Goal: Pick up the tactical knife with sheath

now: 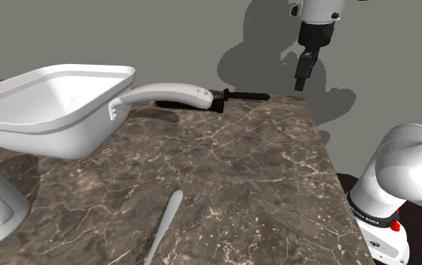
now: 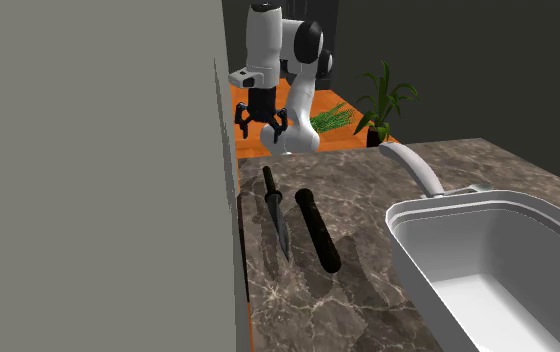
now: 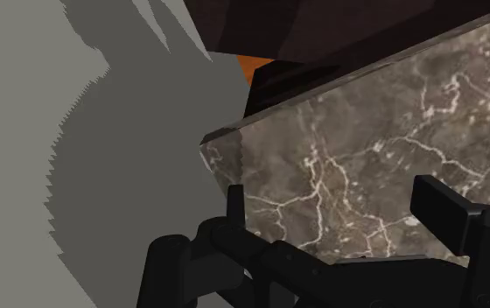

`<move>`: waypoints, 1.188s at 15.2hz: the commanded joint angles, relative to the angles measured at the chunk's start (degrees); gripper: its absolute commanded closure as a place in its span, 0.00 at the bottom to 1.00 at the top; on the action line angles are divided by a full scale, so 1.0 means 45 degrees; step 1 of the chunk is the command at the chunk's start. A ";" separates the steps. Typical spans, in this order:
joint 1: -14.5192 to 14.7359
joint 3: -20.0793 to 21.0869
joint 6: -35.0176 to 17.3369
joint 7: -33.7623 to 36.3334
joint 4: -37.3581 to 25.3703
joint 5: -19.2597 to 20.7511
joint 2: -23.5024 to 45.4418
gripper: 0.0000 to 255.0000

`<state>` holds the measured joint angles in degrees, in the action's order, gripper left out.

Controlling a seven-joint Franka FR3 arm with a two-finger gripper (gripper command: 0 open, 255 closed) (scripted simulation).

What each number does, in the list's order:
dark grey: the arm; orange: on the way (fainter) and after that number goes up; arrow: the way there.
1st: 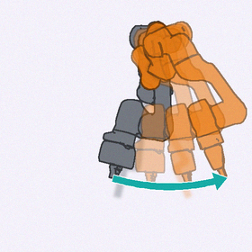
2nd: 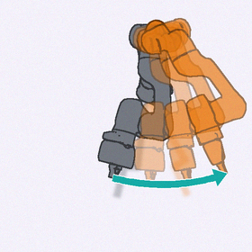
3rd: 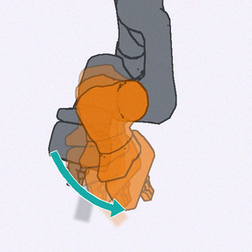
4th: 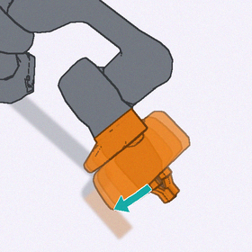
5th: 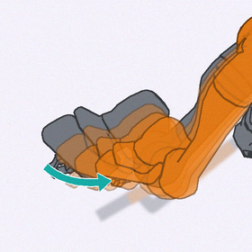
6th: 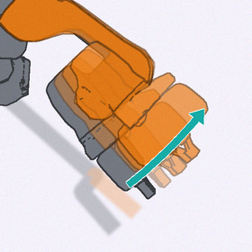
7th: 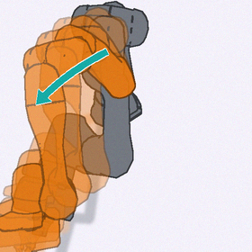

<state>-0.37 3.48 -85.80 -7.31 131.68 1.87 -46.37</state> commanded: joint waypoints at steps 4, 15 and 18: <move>0.0123 0.0696 -0.0285 0.0697 -0.0782 -0.0327 0.1212 0.00; 0.0336 0.3099 -0.0637 0.3349 -0.4834 -0.0452 0.6191 0.00; 0.0445 0.3707 -0.0478 0.4147 -0.6307 -0.0135 0.7737 0.00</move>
<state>1.45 19.22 -88.18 10.05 105.53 0.78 -13.93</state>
